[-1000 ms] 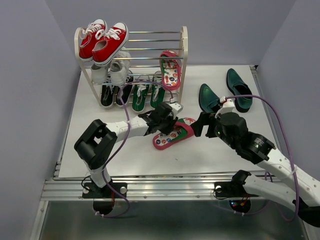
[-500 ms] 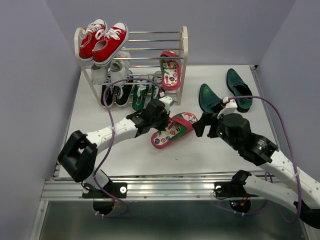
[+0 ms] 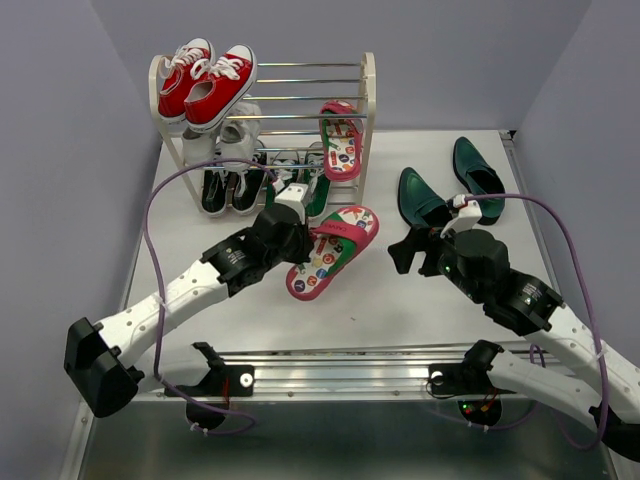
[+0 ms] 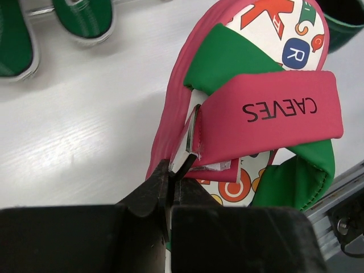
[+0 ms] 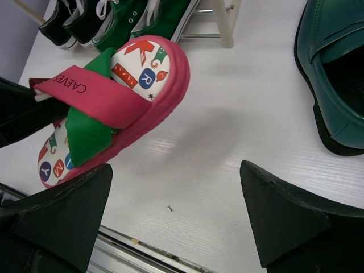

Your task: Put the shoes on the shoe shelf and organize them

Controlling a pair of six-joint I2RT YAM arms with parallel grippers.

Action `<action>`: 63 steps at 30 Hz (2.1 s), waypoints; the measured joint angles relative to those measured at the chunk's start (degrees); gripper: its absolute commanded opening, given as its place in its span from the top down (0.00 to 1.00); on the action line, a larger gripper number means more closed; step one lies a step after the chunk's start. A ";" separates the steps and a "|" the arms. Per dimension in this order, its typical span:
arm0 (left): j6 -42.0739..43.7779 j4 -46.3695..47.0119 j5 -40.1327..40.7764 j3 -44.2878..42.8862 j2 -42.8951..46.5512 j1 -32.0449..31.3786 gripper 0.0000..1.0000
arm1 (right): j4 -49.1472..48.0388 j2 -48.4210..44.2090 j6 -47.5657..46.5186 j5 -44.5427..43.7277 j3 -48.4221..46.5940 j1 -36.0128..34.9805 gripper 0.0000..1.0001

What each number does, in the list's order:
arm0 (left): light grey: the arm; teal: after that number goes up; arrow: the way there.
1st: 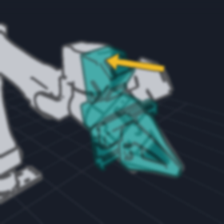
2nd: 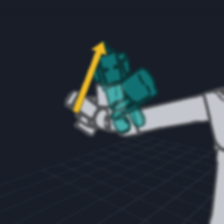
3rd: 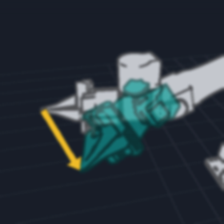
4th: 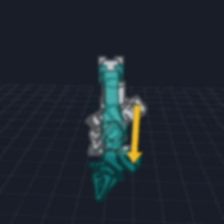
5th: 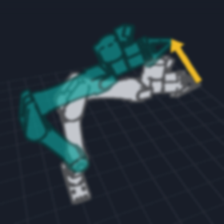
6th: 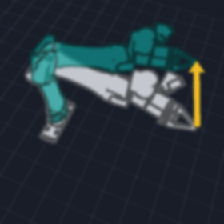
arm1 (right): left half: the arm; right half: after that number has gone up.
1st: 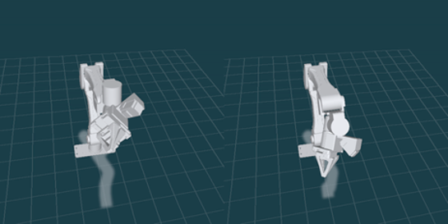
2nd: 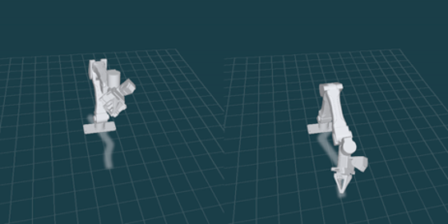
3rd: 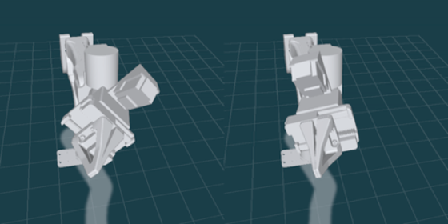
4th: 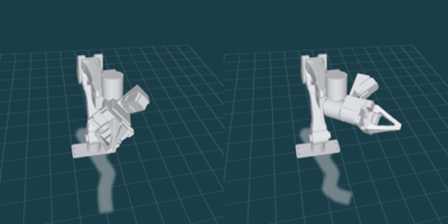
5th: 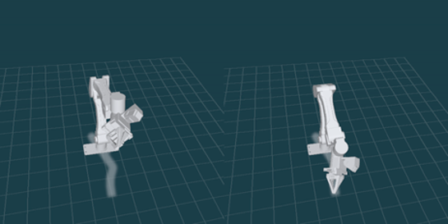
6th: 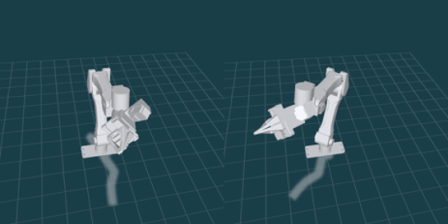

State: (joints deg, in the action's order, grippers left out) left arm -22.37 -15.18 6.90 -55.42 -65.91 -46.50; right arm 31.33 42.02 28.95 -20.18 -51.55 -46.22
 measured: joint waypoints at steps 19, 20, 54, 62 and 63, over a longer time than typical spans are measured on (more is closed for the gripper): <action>-19.58 -25.79 22.69 -16.20 5.86 4.22 1.00 | 0.15 0.09 -0.02 0.02 0.00 0.00 0.00; -19.78 -26.36 23.50 -17.55 5.29 4.79 1.00 | 0.17 0.09 -0.02 0.02 0.00 0.00 0.00; -13.64 -9.51 17.68 -34.01 -22.10 21.22 1.00 | 0.46 0.92 -1.09 -3.48 0.00 0.00 0.00; -13.29 -3.93 17.16 -34.01 -22.14 21.22 1.00 | 0.44 0.96 -1.55 -5.33 0.00 0.00 0.00; -12.98 -3.82 17.16 -34.01 -22.14 21.22 1.00 | 0.44 0.96 -1.66 -5.51 0.00 0.00 0.00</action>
State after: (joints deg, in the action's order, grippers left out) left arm -35.35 -19.00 24.05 -89.43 -88.05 -25.28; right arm 31.77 42.98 27.29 -25.69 -51.55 -46.22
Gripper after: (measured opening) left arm 0.081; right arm 0.997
